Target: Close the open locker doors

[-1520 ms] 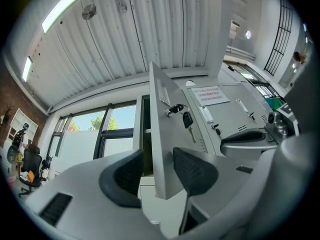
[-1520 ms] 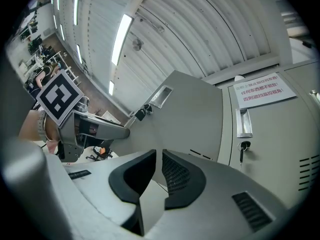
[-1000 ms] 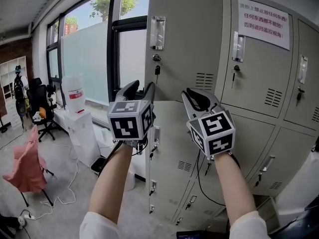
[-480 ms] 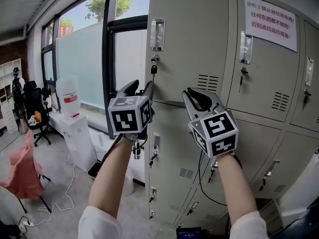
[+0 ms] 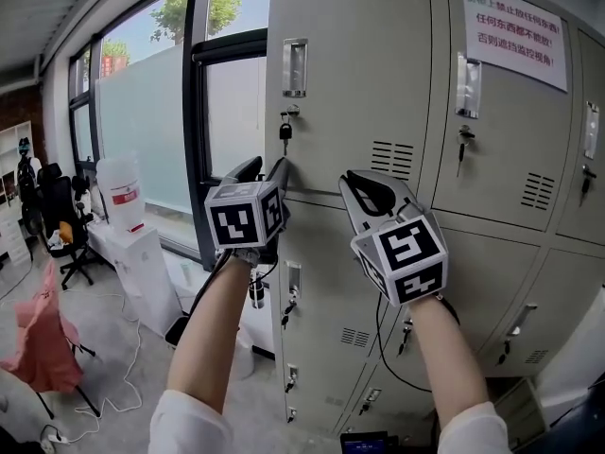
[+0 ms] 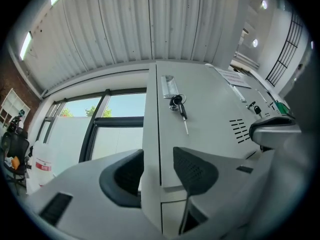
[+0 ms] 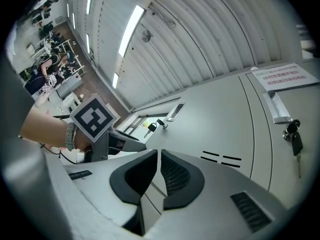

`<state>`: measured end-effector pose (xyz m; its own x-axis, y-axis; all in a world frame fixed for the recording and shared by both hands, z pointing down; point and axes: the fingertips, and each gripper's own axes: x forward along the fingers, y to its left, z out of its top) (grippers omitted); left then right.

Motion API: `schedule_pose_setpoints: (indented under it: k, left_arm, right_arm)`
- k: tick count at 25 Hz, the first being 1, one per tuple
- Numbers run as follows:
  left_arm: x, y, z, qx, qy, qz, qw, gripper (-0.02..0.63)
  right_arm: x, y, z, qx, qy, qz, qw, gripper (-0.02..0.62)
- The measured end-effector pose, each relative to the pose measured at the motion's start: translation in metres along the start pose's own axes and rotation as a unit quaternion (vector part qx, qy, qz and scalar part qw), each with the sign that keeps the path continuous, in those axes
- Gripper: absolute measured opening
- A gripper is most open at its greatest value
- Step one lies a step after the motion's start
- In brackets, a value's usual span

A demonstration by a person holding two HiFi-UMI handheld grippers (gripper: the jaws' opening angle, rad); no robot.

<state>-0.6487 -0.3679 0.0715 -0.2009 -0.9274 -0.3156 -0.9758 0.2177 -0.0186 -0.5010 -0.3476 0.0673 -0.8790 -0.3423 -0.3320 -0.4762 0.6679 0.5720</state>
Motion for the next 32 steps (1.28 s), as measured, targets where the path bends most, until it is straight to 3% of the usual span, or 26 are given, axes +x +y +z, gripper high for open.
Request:
schedule_pose_setpoints:
  k: [11, 20, 27, 32]
  left_arm:
    - [0.019, -0.001, -0.006, 0.012, 0.012, -0.016, 0.9997, 0.184]
    - [0.003, -0.001, 0.006, 0.030, -0.002, 0.006, 0.9995, 0.227]
    - [-0.036, -0.025, 0.011, 0.044, -0.012, -0.017, 0.9988, 0.229]
    - [-0.052, -0.061, 0.004, 0.033, -0.009, -0.051, 0.9981, 0.229]
  right_arm:
    - [-0.009, -0.019, -0.003, -0.005, 0.005, -0.024, 1.000, 0.043]
    - [-0.036, -0.016, -0.002, -0.002, 0.017, -0.045, 0.999, 0.043]
    - [-0.070, -0.006, 0.000, 0.001, 0.038, -0.069, 0.997, 0.043]
    - [-0.108, -0.003, 0.002, -0.008, 0.068, -0.088, 0.994, 0.043]
